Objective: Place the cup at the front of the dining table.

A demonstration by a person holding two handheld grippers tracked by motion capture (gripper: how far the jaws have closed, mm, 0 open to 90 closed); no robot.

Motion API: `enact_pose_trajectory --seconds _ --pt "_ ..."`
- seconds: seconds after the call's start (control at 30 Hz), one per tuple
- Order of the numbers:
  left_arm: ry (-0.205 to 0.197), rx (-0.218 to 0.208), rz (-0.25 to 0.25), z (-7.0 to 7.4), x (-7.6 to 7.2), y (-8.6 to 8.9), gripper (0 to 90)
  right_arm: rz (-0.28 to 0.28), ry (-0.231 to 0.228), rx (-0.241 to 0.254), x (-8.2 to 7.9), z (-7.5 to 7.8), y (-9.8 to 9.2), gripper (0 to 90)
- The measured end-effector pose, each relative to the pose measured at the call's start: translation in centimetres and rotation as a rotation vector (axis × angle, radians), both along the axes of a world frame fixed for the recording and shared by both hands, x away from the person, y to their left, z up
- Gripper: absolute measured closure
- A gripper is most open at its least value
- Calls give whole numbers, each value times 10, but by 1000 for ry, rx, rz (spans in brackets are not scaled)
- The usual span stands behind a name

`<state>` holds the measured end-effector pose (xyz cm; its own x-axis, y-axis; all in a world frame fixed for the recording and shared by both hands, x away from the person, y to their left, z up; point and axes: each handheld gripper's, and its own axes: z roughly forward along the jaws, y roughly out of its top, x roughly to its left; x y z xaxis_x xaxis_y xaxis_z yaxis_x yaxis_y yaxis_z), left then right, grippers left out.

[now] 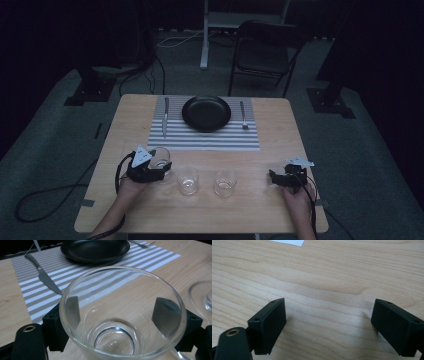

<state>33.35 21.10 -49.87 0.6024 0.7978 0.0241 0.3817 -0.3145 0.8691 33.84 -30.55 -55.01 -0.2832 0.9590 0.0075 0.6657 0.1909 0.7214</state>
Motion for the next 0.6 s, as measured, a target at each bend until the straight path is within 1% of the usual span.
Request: enact_pose_trajectory --seconds 0.07,0.1,0.23,0.3,0.4,0.53,0.6 --pt "5 -8 5 1 6 -2 198 0 0 0 0 0 0 122" --pt "5 -8 5 1 6 -2 198 0 0 0 0 0 0 122" --pt "6 -22 9 5 18 -7 198 0 1 0 0 0 0 122" --pt "1 -22 13 6 22 -10 198 0 1 0 0 0 0 122" --pt "4 -30 15 8 27 -13 198 0 1 0 0 0 0 122" --pt "5 -18 11 10 35 -17 198 -1 1 0 0 0 0 122" --pt "8 -20 16 11 39 -20 198 -1 1 1 0 0 0 122"
